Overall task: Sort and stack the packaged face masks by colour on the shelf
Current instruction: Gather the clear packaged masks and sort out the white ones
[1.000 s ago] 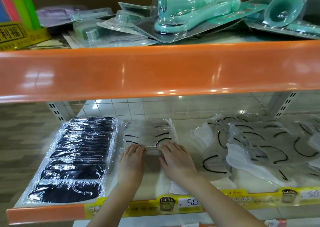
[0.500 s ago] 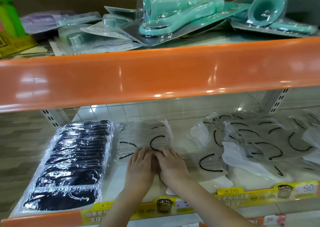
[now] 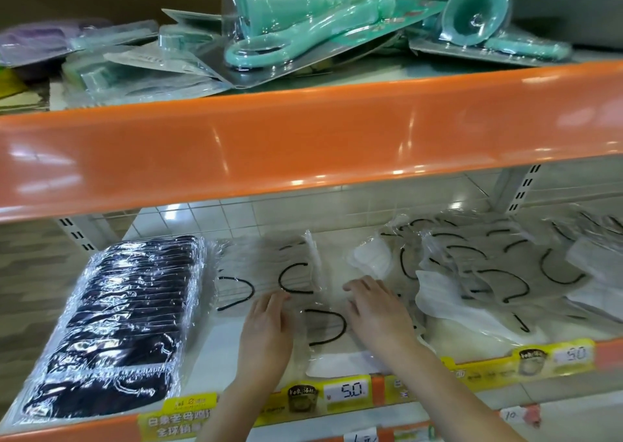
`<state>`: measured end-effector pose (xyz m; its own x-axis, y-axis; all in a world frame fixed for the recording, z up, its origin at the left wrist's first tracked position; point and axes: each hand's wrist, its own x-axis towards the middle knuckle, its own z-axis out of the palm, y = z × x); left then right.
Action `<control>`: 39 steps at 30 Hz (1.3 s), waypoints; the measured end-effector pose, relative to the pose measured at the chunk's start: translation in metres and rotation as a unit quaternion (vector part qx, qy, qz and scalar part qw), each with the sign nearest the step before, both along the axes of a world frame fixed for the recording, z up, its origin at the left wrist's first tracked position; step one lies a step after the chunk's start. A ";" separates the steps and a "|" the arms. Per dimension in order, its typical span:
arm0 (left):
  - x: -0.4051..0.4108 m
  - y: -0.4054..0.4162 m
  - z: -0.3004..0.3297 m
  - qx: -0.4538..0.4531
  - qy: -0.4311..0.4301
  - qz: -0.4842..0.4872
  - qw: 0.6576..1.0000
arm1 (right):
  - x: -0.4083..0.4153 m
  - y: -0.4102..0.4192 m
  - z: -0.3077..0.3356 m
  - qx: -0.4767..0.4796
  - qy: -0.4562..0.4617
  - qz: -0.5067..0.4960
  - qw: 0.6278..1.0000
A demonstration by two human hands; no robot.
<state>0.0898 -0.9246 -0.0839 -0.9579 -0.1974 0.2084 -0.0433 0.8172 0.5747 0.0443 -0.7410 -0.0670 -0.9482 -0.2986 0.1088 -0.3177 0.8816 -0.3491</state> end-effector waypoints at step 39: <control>0.010 0.073 0.007 -0.200 0.092 -0.143 0.965 | 0.028 0.046 -0.022 -0.126 0.117 0.042 0.984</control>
